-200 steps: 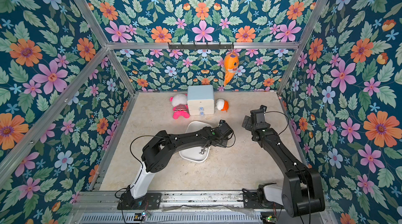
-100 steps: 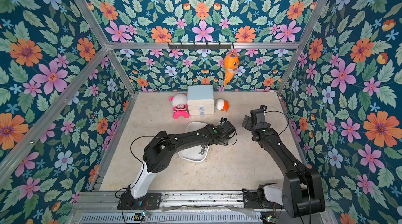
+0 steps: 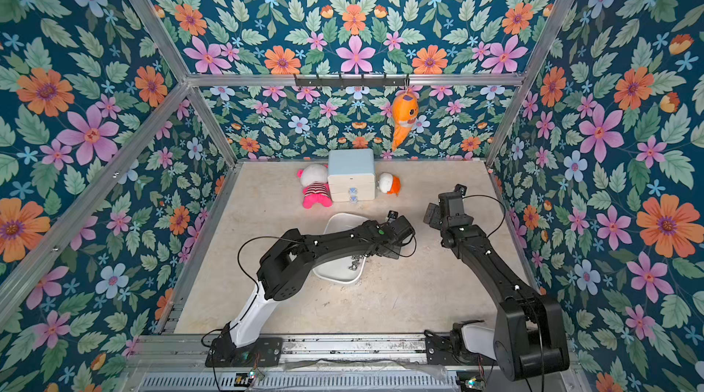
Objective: Take out the wing nut from the storage box
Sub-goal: Place the wing nut at the center of the board.
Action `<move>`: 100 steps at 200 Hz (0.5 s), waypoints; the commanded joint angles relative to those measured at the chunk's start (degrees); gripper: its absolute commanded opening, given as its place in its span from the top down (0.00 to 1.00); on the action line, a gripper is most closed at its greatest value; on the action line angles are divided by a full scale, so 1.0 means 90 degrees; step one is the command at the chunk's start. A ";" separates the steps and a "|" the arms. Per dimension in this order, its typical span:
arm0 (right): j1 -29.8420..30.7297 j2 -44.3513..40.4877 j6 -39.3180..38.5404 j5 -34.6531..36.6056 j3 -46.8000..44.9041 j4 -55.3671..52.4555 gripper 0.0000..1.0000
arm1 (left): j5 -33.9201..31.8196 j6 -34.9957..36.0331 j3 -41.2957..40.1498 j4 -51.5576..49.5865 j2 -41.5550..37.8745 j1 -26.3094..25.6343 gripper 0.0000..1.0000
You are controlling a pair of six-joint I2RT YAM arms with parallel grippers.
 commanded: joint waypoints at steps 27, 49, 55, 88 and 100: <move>0.0001 0.0000 -0.0030 -0.0051 -0.0006 0.0112 0.02 | -0.0049 -0.0075 0.0005 -0.0082 -0.0019 0.0001 0.76; 0.0000 -0.0005 -0.0033 -0.0053 -0.0003 0.0102 0.02 | -0.0178 -0.0080 0.0031 -0.0082 -0.0274 0.0001 0.74; 0.0005 -0.0010 -0.0033 -0.0053 -0.0001 0.0100 0.02 | -0.0230 -0.0080 0.0041 -0.0076 -0.0394 0.0004 0.73; 0.0009 0.0048 -0.0033 -0.0102 0.0005 0.0122 0.02 | -0.0393 0.0036 0.0064 0.0113 -0.0932 0.0001 0.69; 0.0002 0.0066 -0.0042 -0.0125 0.0003 0.0133 0.02 | -0.0444 0.0037 0.0058 0.0087 -0.1048 0.0011 0.69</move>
